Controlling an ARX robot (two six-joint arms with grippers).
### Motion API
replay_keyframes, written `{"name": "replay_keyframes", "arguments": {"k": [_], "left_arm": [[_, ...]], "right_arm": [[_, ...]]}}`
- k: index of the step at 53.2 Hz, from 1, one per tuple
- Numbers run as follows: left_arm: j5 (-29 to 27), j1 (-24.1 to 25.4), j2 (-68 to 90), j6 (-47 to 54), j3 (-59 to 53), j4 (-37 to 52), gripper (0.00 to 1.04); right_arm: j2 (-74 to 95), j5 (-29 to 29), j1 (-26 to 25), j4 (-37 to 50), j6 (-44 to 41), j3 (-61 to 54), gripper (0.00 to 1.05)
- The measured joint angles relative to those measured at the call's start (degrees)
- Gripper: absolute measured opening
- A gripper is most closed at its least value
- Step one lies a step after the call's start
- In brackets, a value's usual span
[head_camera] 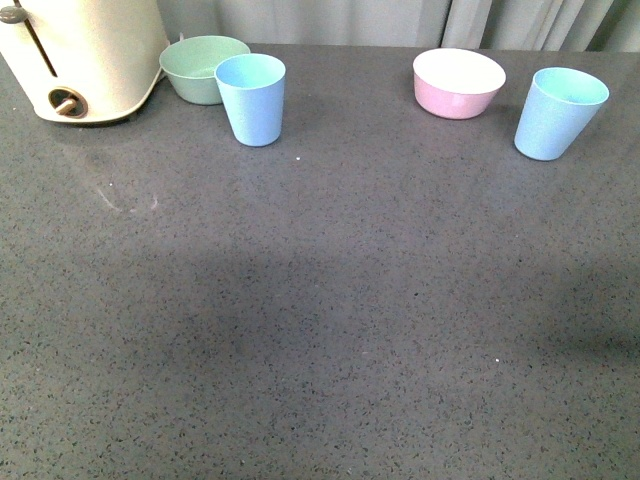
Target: Stack blue cups with both arms
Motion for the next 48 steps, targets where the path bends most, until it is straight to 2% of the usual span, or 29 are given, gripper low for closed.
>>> {"name": "replay_keyframes", "arguments": {"k": [46,48], "left_arm": [[0.0,0.0,0.0,0.02,0.0,0.0,0.96],[-0.5,-0.13,1.57,-0.57,0.9,-2.71,0.96]], "right_arm": [[-0.02,0.0,0.0,0.0,0.0,0.0,0.96],[0.0,0.0,0.0,0.0,-0.02,0.0,0.96]]}}
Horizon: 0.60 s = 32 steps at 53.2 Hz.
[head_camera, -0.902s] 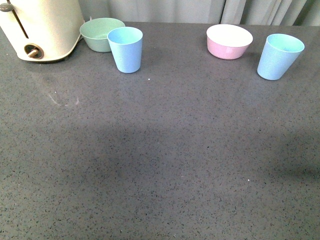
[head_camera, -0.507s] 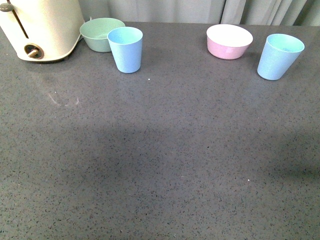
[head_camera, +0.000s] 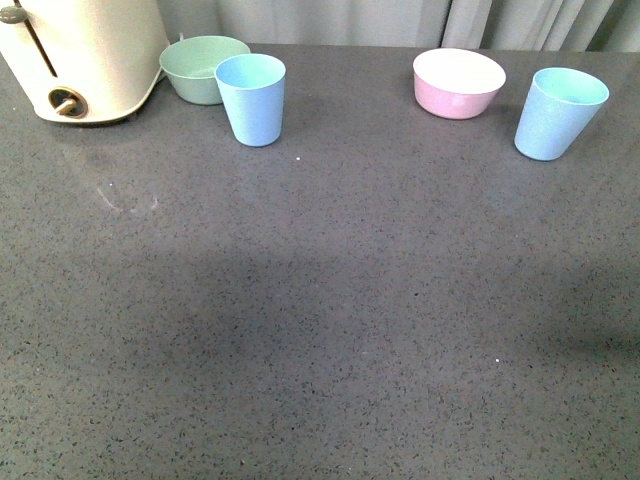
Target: Stack blue cups with both arms
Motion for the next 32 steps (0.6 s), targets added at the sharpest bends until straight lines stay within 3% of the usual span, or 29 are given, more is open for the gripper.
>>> {"name": "replay_keyframes", "arguments": {"k": [5,10,23,32], "left_arm": [[0.09,-0.48,10.82,-2.21,8.35,-18.34,0.96],[1.55,-0.7,19.56,-3.74,13.68,-28.39,0.96],[2.38,-2.6,33.55,-4.7,21.07,-20.26,0.96],[2.12,-7.89,56.96,-8.37,34.45,-10.49,0.96]], "right_arm": [[0.0,0.02,0.0,0.0,0.02,0.0,0.96],[-0.04,-0.07,0.0,0.0,0.02,0.0,0.96],[-0.04,0.0,0.0,0.0,0.0,0.0,0.96],[-0.04,-0.02,0.0,0.0,0.02,0.0,0.96]]}}
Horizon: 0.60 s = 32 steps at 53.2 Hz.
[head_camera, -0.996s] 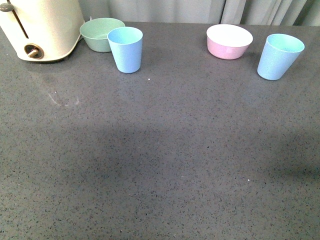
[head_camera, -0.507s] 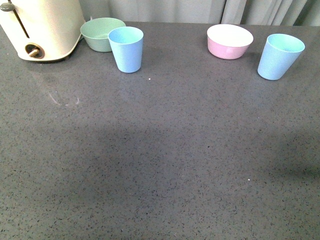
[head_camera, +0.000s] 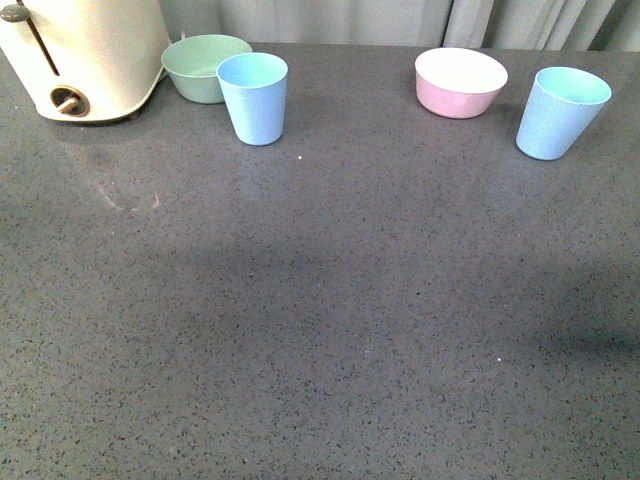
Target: Stack blue cups with both arms
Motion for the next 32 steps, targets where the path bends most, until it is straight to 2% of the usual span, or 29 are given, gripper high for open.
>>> {"name": "replay_keyframes", "arguments": {"k": [7,16,24,32], "left_arm": [[-2.01,-4.37,18.51,-5.51,14.38,0.26,0.96],[-5.05,-9.73,37.46,-10.67,30.99,-3.96,0.96],[-7.15,-11.34,48.59,-13.29,42.4,-8.57,0.96],[-8.79,-11.43,54.93,-14.78,48.37,-11.76,0.96]], "right_arm": [[0.0,0.02,0.0,0.0,-0.02,0.0,0.96],[0.0,0.0,0.0,0.0,0.0,0.0,0.96],[0.0,0.02,0.0,0.0,0.0,0.0,0.96],[0.0,0.0,0.0,0.0,0.0,0.0,0.96]]}}
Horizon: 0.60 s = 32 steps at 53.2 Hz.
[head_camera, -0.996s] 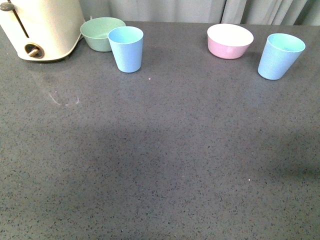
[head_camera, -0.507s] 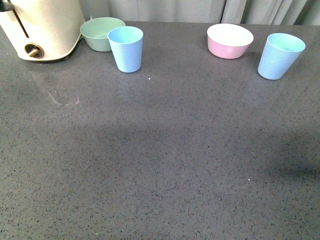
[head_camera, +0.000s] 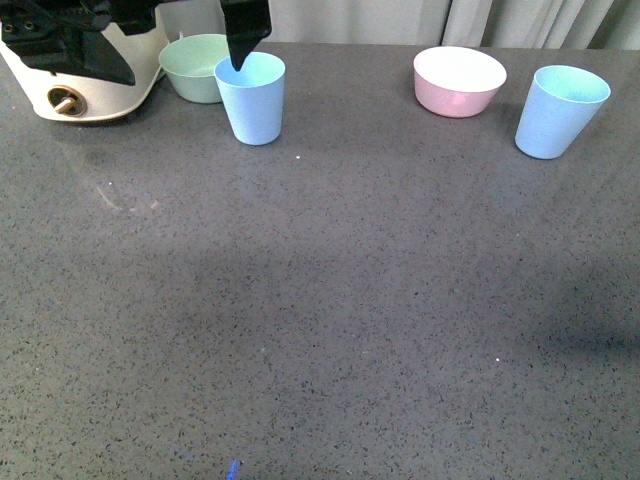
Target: Stack blue cups with both arms
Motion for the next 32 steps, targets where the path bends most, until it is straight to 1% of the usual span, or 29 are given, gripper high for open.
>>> {"name": "replay_keyframes", "arguments": {"k": [8,32], "left_arm": [[-1.46,0.0,5.46,-1.14,6.05,-2.99,0.96],[-3.02,0.37,16.52,-4.57,23.1,-10.97,0.96]], "right_arm": [[0.0,0.0,0.0,0.0,-0.02,0.0,0.96],[0.0,0.0,0.0,0.0,0.0,0.0,0.96]]}}
